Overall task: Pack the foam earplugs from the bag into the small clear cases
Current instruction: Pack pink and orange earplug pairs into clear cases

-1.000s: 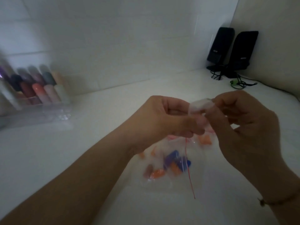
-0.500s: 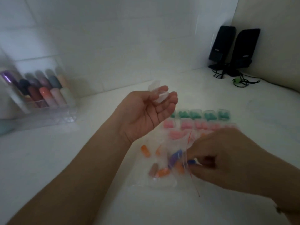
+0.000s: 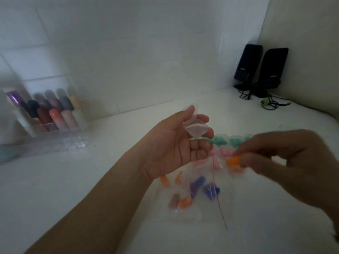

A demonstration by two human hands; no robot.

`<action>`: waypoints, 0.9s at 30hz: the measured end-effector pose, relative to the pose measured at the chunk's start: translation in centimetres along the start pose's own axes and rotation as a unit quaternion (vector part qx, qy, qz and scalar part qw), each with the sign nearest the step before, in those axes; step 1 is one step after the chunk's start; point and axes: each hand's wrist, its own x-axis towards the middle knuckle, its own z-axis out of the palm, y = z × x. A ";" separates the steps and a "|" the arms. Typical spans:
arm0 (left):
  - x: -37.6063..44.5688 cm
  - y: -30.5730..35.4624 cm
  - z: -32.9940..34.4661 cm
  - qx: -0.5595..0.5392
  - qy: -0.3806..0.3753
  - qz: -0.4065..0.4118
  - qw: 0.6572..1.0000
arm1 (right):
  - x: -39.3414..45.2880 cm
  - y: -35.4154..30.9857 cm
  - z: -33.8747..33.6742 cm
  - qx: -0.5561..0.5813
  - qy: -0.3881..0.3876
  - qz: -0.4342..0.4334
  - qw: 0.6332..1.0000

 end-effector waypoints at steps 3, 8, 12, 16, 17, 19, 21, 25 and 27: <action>0.0 -0.8 0.6 0.018 -0.048 -0.029 0.998 | 0.4 -0.7 0.8 0.016 0.164 -0.001 0.986; 0.2 -1.6 1.2 0.060 -0.077 -0.042 0.994 | 0.7 -0.7 3.6 -0.050 0.186 0.001 0.981; 0.3 -1.7 1.1 0.065 -0.081 -0.037 0.994 | 0.7 0.2 4.0 -0.089 0.156 -0.014 0.984; 0.4 -1.8 0.9 0.056 -0.087 -0.039 0.994 | 0.7 0.9 3.8 -0.084 0.120 -0.044 0.988; 0.4 -1.8 0.8 0.054 -0.089 -0.039 0.994 | 0.7 0.9 3.8 -0.080 0.116 -0.049 0.989; 0.5 -1.8 0.7 0.044 -0.090 -0.038 0.994 | 0.9 0.5 3.5 -0.090 0.109 -0.058 0.988; 0.5 -1.5 0.6 0.020 -0.084 -0.028 0.996 | 0.8 0.2 2.7 -0.122 0.127 -0.068 0.982; 0.7 -0.5 -0.1 -0.044 -0.045 0.033 0.997 | 0.3 0.9 -0.1 -0.083 0.155 0.003 0.984; 0.8 0.0 -0.6 -0.060 -0.028 0.075 0.995 | 0.0 1.8 -0.8 -0.104 0.062 0.021 0.992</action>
